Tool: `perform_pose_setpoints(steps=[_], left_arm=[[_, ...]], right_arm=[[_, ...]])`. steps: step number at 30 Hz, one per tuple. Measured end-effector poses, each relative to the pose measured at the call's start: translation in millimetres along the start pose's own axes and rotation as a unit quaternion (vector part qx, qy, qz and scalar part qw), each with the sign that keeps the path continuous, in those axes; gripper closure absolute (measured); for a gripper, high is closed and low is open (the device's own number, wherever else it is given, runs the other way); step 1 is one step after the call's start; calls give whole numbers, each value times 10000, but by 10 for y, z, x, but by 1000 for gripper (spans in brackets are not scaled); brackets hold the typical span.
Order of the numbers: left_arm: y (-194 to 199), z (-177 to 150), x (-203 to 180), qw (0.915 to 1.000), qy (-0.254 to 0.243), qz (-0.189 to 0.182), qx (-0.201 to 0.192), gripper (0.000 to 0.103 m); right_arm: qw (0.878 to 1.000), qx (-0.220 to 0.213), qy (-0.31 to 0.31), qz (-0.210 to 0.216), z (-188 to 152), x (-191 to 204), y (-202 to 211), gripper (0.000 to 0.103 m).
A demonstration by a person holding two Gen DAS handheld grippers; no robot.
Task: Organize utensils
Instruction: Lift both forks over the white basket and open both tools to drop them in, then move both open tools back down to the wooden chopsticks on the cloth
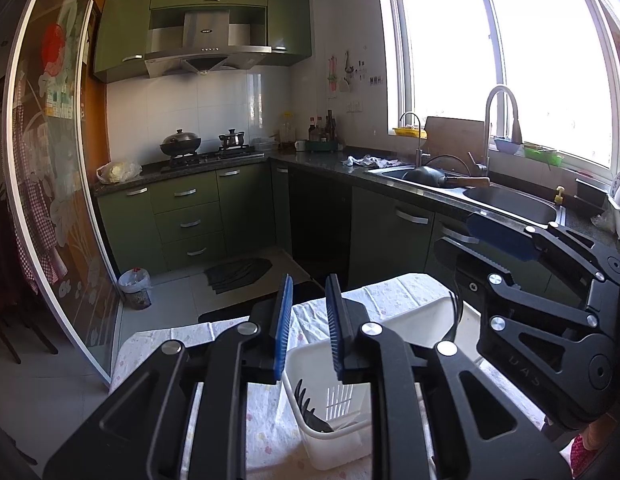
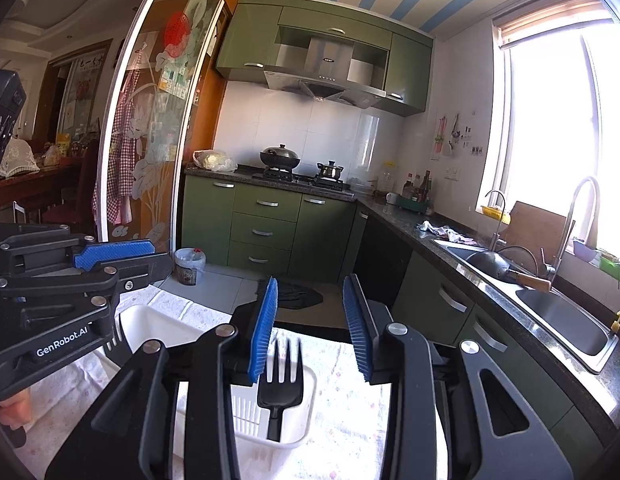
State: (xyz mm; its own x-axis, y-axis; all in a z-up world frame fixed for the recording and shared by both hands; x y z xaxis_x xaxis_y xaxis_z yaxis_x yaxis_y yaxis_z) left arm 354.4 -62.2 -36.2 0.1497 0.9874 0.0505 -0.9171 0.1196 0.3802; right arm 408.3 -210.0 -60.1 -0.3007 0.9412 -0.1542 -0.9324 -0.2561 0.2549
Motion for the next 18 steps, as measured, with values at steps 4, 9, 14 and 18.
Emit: perform_pose_setpoints(steps=[4, 9, 14, 18], left_arm=[[154, 35, -43, 10000, -25, 13, -68, 86], [481, 54, -92, 9998, 26, 34, -206, 78], [838, -91, -130, 9998, 55, 97, -155, 64], [1022, -332, -160, 9997, 57, 102, 224, 55]], right_arm=[[9994, 43, -276, 182, -5, -82, 250, 66], [9974, 62, -644, 307, -96, -229, 750, 56], [9938, 335, -951, 468, -381, -333, 1288, 39], [9899, 658, -1084, 641, -660, -369, 1665, 25]])
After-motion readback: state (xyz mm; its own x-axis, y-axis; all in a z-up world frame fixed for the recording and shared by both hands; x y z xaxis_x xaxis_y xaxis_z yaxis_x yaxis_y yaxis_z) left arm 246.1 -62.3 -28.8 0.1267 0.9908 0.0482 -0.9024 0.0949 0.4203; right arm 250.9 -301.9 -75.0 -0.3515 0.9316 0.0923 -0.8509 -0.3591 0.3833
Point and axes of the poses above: each gripper's, at about its wrist camera, not at the fingertips, and y roughly against the way its jaws point, x to its left, z to its top, the point moved 8 cm from there along -y, roughly the way its jaws point, and after that the axes turned 1 degree about -z, right-handed, at the moved point
